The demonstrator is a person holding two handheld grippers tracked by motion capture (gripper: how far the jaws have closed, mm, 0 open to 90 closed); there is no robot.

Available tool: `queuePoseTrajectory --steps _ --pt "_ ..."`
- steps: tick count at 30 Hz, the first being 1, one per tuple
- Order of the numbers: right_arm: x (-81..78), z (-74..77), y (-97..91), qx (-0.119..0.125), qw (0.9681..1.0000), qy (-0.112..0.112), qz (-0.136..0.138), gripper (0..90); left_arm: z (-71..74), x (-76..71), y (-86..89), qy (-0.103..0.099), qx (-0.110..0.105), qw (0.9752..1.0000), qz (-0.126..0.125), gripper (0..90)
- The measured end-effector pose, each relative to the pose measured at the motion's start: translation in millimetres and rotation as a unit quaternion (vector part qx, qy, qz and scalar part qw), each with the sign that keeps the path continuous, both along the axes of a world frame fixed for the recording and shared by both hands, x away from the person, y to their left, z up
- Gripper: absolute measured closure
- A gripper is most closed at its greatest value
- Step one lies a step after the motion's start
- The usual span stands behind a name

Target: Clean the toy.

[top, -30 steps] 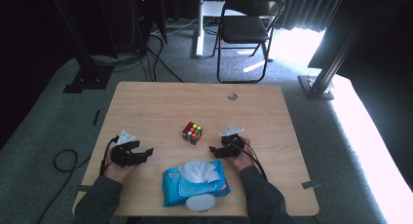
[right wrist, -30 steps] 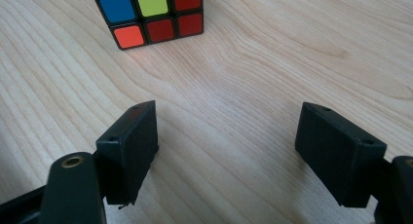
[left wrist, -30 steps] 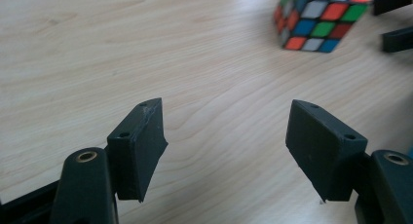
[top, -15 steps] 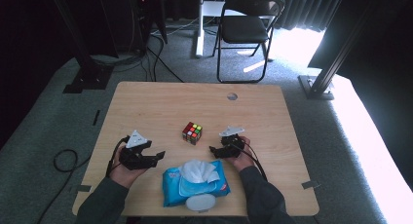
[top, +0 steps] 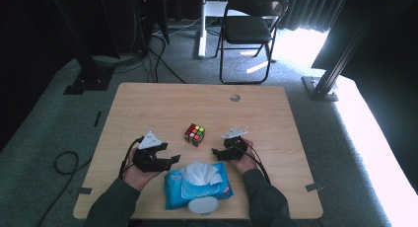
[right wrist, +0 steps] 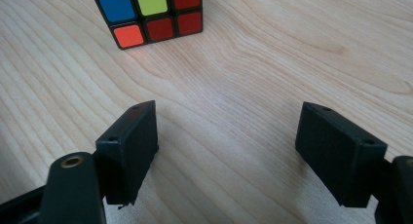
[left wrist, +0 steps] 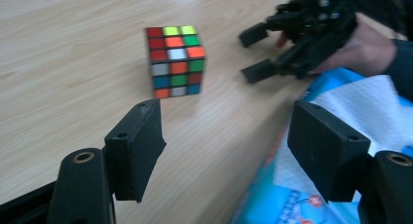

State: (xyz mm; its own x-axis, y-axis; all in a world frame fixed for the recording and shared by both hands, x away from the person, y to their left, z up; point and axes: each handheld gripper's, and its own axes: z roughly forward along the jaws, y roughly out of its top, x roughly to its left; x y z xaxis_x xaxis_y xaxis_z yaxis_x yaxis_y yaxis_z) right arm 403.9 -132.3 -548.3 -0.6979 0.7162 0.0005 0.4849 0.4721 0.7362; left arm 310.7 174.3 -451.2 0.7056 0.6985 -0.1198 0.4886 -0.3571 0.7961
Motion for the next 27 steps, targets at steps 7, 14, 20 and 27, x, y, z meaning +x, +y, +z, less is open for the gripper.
queuePoseTrajectory --steps 7,14,20,27 --pt "-2.9 -0.1 1.1 0.0 0.9999 -0.001 0.015 23.3 -1.2 -1.2 -17.7 0.013 -0.012 0.9991 -0.039 27.7" --pt "-3.4 0.0 1.2 0.001 0.9999 0.0 0.014 23.3 -1.2 -1.1 -33.1 0.02 -0.008 0.9976 -0.066 28.2" --pt "-3.3 0.0 1.2 0.001 0.9999 0.0 0.014 23.3 -2.8 0.8 -46.0 0.029 -0.005 0.996 -0.085 29.5" --pt "-3.3 0.0 1.2 0.0 0.9999 0.0 0.014 23.3 -10.0 3.0 -57.1 0.046 0.003 0.9933 -0.106 31.5"
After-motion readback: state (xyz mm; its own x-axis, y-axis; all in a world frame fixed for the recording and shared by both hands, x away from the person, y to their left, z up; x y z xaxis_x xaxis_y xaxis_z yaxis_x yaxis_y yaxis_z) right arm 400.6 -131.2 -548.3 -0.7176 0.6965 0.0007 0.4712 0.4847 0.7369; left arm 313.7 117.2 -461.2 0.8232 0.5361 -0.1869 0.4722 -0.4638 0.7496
